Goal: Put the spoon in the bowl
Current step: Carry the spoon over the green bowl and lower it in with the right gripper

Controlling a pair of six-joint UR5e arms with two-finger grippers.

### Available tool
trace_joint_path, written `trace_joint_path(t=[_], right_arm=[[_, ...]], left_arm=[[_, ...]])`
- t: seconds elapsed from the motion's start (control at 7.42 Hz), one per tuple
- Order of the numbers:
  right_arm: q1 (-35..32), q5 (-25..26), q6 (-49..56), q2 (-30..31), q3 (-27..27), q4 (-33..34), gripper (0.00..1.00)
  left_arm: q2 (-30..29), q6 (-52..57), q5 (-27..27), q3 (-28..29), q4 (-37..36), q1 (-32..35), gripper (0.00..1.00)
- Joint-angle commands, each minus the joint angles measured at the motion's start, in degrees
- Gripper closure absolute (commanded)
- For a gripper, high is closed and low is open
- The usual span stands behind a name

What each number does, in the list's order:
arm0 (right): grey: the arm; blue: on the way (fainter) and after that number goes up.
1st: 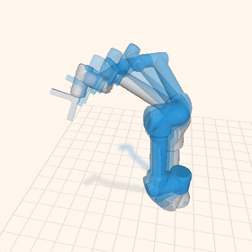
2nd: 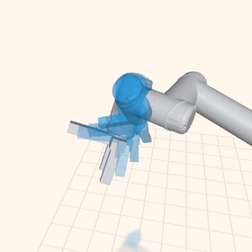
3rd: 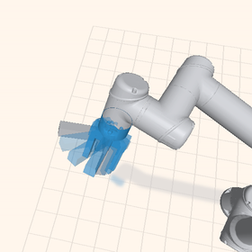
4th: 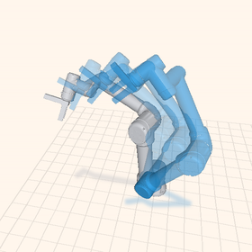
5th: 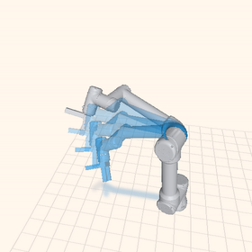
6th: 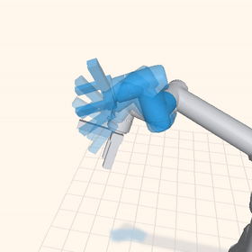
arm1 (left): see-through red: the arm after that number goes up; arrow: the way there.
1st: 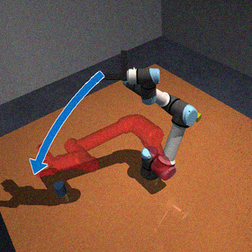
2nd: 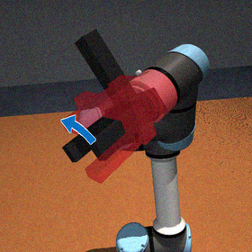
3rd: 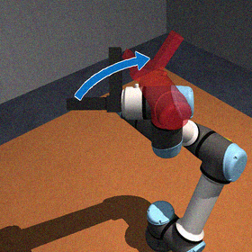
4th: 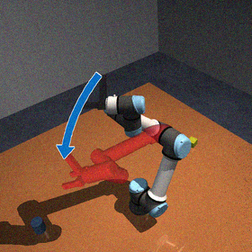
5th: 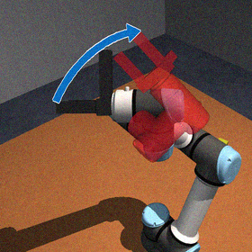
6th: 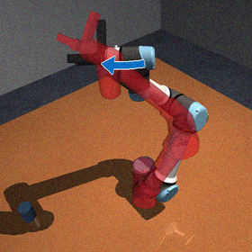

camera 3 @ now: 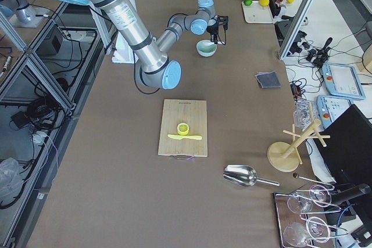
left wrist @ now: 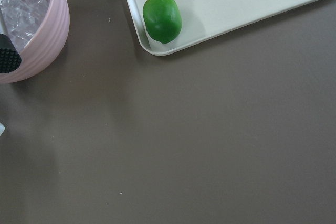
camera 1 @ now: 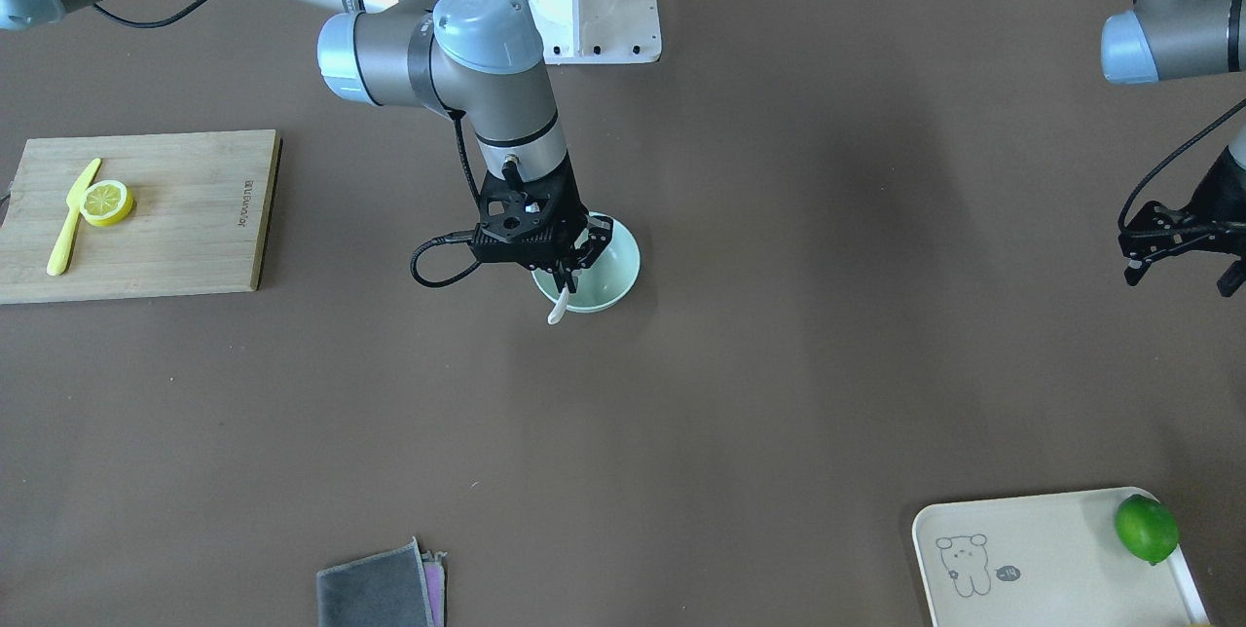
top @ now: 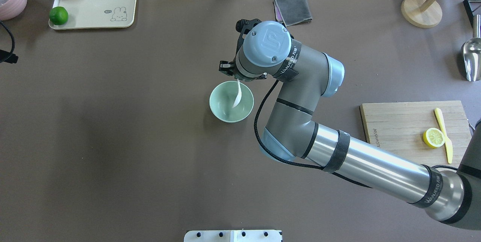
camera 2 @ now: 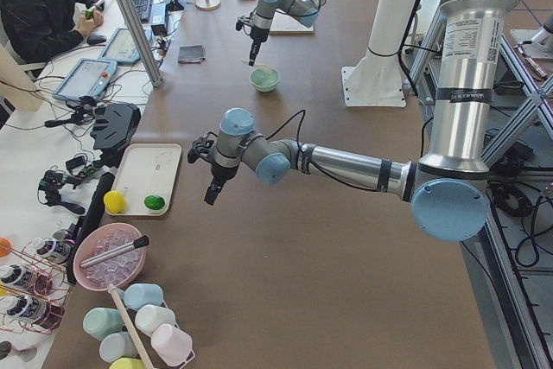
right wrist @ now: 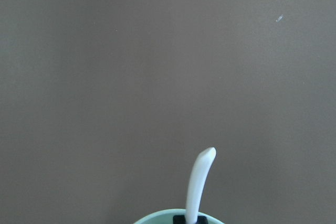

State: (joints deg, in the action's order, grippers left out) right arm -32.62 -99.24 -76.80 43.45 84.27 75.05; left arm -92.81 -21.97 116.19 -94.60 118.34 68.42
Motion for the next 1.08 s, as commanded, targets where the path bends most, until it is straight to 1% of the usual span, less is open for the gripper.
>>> trace_joint_path(t=[0.0,0.13,0.27,0.4,0.54,0.67,0.81,0.94], right_arm=[[0.1,0.4,-2.4,-2.2,-4.0,-1.7,0.24],[0.1,0.3,-2.5,-2.4,-4.3,-1.8,0.0],[0.1,0.3,-2.4,-2.6,-3.9,-1.8,0.0],[-1.3,-0.8,-1.9,-2.5,-2.4,-1.3,0.0],[-4.0,-5.6,-0.6,-1.9,-1.2,-1.0,0.0],[-7.9,-10.7,3.5,0.2,2.2,3.2,0.0],[-10.9,-13.1,11.8,3.5,7.0,9.7,0.0],[-13.9,-14.1,19.2,7.5,10.7,14.0,0.0]], left_arm=[[-0.3,0.0,0.0,0.8,0.0,0.2,0.02],[-0.6,0.0,0.0,1.1,-0.1,0.2,0.02],[-0.9,0.0,0.0,1.4,-0.1,0.2,0.02],[-0.9,0.0,0.1,1.4,-0.1,0.3,0.02],[-0.9,0.0,2.6,1.3,-0.5,1.8,0.02],[-0.9,0.1,7.9,1.1,-0.7,5.0,0.02],[-0.6,1.7,12.3,1.0,-0.8,7.7,0.02],[-0.5,5.2,13.4,1.0,-2.6,10.4,0.02]])
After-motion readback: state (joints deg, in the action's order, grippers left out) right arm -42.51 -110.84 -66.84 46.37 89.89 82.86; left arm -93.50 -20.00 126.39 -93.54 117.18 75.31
